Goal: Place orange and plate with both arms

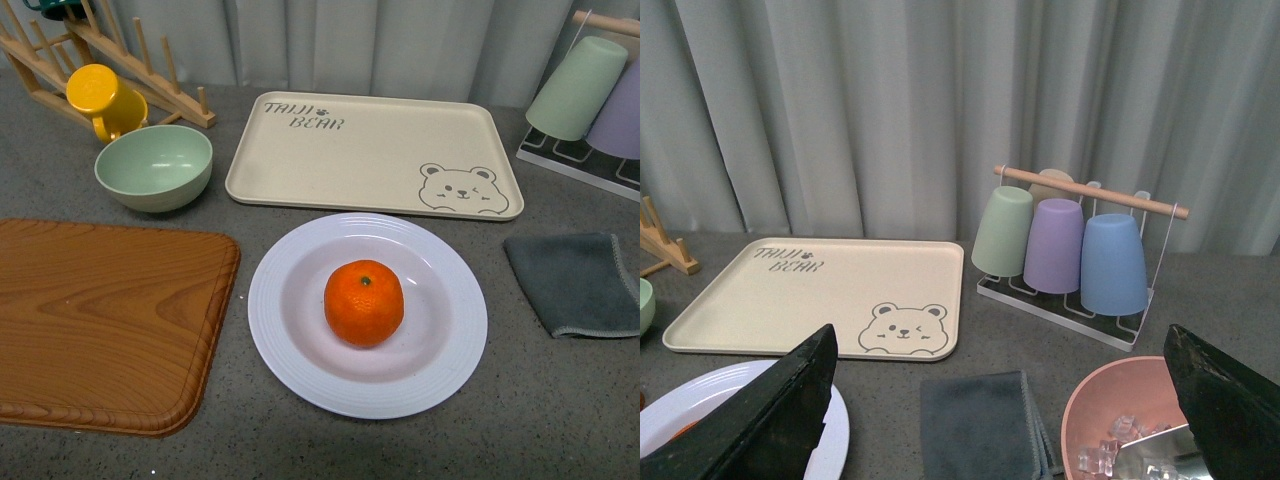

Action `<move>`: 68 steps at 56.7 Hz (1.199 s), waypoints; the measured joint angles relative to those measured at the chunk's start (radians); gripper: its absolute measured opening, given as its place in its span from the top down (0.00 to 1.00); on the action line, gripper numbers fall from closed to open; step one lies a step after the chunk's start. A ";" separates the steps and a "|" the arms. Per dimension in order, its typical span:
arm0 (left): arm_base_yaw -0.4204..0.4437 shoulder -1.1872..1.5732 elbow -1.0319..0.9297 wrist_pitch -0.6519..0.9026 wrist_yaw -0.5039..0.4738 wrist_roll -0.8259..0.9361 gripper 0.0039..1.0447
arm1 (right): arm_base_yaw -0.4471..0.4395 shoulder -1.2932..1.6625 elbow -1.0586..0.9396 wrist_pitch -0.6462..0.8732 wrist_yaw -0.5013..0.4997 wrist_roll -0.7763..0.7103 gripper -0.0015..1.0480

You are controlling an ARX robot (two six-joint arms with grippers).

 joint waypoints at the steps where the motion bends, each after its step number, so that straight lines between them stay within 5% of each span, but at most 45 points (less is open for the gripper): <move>1: 0.000 -0.043 0.000 -0.071 0.003 0.000 0.96 | 0.000 0.000 0.000 0.000 0.000 0.000 0.09; 11: 0.000 -0.119 0.000 -0.122 0.003 0.000 0.96 | 0.000 0.000 0.000 0.000 0.000 0.000 0.09; 20: 0.000 -0.121 0.000 -0.124 0.003 0.000 0.67 | 0.000 0.001 0.000 -0.001 0.005 0.000 0.09; 25: 0.000 -0.121 0.000 -0.124 0.003 0.000 0.53 | 0.079 0.089 0.024 -0.048 0.254 -0.029 0.09; 30: 0.000 -0.121 0.000 -0.124 0.003 0.000 0.38 | 0.110 0.203 0.024 0.019 0.330 -0.039 0.09; 42: 0.000 -0.121 0.000 -0.124 0.002 0.001 0.04 | 0.107 0.597 0.062 0.372 0.198 -0.024 0.09; 54: 0.000 -0.121 0.000 -0.124 0.003 0.002 0.06 | 0.060 1.057 0.174 0.566 -0.018 0.100 0.09; 68: 0.000 -0.121 0.000 -0.124 0.003 0.002 0.06 | 0.013 1.497 0.359 0.569 -0.313 0.291 0.09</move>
